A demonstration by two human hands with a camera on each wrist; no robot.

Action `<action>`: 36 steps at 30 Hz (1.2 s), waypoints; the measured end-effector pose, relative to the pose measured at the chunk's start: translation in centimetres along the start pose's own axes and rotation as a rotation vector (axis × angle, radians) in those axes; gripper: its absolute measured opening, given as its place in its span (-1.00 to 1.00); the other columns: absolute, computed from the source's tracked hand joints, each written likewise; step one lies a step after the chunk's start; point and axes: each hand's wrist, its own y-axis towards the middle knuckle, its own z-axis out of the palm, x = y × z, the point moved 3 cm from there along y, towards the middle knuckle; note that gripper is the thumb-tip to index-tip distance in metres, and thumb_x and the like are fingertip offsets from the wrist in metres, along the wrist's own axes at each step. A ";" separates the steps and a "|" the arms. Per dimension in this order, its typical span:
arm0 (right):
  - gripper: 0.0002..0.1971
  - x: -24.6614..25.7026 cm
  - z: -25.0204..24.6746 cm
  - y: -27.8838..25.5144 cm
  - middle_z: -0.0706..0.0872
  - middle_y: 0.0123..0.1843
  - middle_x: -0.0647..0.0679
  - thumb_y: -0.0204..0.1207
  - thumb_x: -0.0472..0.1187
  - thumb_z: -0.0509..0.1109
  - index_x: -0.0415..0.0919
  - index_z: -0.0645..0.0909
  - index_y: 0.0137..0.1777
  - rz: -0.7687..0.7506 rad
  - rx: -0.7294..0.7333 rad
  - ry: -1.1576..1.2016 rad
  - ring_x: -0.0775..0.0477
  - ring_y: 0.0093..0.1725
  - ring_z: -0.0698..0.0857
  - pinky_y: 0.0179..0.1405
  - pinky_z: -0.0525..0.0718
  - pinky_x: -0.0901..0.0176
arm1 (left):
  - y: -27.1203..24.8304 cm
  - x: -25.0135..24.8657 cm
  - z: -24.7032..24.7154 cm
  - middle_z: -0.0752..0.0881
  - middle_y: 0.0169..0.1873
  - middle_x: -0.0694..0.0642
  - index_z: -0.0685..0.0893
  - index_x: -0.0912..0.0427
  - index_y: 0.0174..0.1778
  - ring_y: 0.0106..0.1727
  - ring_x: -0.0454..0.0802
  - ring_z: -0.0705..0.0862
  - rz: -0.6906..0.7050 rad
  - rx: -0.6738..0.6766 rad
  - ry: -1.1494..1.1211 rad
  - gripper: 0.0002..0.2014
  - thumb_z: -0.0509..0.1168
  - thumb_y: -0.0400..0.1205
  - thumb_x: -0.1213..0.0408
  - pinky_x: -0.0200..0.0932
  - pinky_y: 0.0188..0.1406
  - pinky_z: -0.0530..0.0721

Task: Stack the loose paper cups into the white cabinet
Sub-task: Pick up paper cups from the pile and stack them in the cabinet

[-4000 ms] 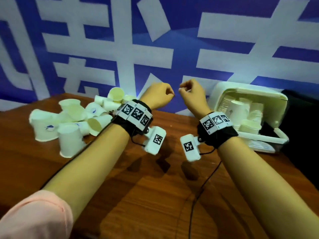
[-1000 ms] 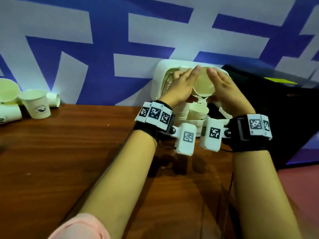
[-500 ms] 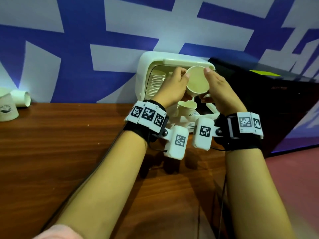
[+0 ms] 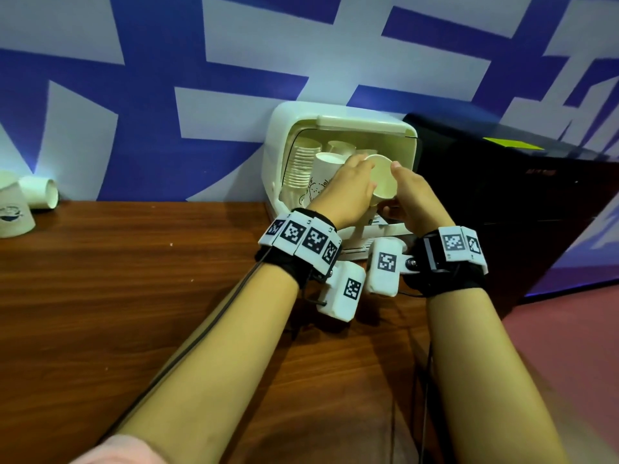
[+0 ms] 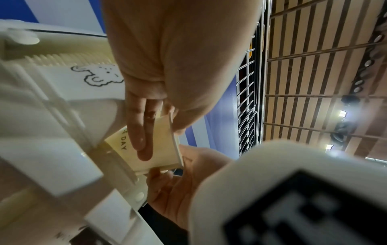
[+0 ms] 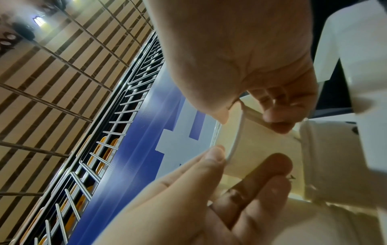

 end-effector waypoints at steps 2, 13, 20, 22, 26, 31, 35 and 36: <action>-0.67 -0.4 -0.2 0.3 0.59 -0.35 -0.11 0.74 0.01 0.06 -0.15 0.56 -0.06 0.017 -0.006 0.071 0.05 -0.56 0.53 -0.55 0.45 0.34 | -0.1 0.0 0.1 0.16 0.66 0.13 0.31 0.24 0.59 0.63 0.07 0.20 0.031 -0.027 -0.041 -0.55 0.10 0.75 0.37 -0.21 0.55 0.09; -0.78 -1.7 -0.1 0.7 0.41 -0.41 -0.10 0.72 -0.25 0.16 -0.26 0.50 -0.17 0.087 0.013 0.177 0.12 -0.66 0.39 -0.68 0.36 0.36 | -0.8 -0.1 1.4 0.30 0.58 0.22 0.26 0.22 0.60 0.55 0.15 0.34 -0.007 0.268 0.073 -0.51 0.12 0.71 0.40 -0.04 0.50 0.29; -0.80 -2.9 -0.2 1.2 0.60 -0.30 -0.14 0.63 -0.45 0.25 -0.29 0.56 0.20 0.004 -0.001 -0.002 0.19 -0.65 0.48 -0.68 0.46 0.39 | -1.1 0.0 1.7 0.55 0.37 0.27 0.51 0.31 0.43 0.39 0.19 0.51 0.026 0.370 0.185 -0.60 0.10 0.66 0.51 -0.11 0.31 0.44; -0.78 -3.0 -0.3 1.3 0.63 -0.28 -0.14 0.62 -0.44 0.27 -0.29 0.58 0.22 -0.020 -0.001 -0.064 0.17 -0.61 0.50 -0.65 0.50 0.38 | -1.2 0.1 1.8 0.54 0.40 0.24 0.47 0.27 0.48 0.39 0.19 0.52 0.014 0.412 0.205 -0.56 0.11 0.65 0.51 -0.05 0.36 0.48; -0.81 -2.8 -0.2 1.4 0.62 -0.32 -0.12 0.62 -0.39 0.30 -0.24 0.60 0.19 -0.026 -0.004 -0.112 0.12 -0.54 0.49 -0.63 0.51 0.36 | -1.0 0.5 2.0 0.52 0.43 0.20 0.39 0.20 0.55 0.41 0.17 0.51 -0.005 0.450 0.220 -0.50 0.14 0.65 0.48 0.00 0.40 0.49; -0.92 -2.1 0.0 1.6 0.60 -0.28 -0.09 0.58 -0.20 0.35 -0.17 0.63 0.01 -0.074 -0.064 -0.220 -0.02 -0.45 0.50 -0.55 0.43 0.21 | -0.7 0.3 0.6 0.54 0.44 0.20 0.49 0.21 0.49 0.45 0.17 0.49 0.047 0.374 0.212 -0.59 0.12 0.69 0.40 -0.04 0.42 0.43; -0.72 -0.7 -0.1 1.4 0.34 -0.49 -0.12 0.48 -0.28 0.28 -0.17 0.35 -0.45 -0.105 -0.108 -0.179 -0.05 -0.52 0.34 -0.50 0.37 0.17 | -1.0 0.1 -1.4 0.66 0.29 0.12 0.49 0.12 0.51 0.12 -0.03 0.68 0.003 0.358 -0.017 -0.56 0.14 0.69 0.44 -0.16 0.23 0.61; -0.71 -0.3 -0.1 1.3 0.30 -0.48 -0.10 0.48 -0.31 0.26 -0.15 0.31 -0.44 -0.121 -0.116 -0.149 -0.02 -0.53 0.30 -0.54 0.32 0.24 | -1.2 0.0 -2.0 0.67 0.21 0.07 0.50 0.14 0.49 -0.05 -0.10 0.71 -0.011 0.362 -0.099 -0.57 0.11 0.70 0.47 -0.23 0.07 0.68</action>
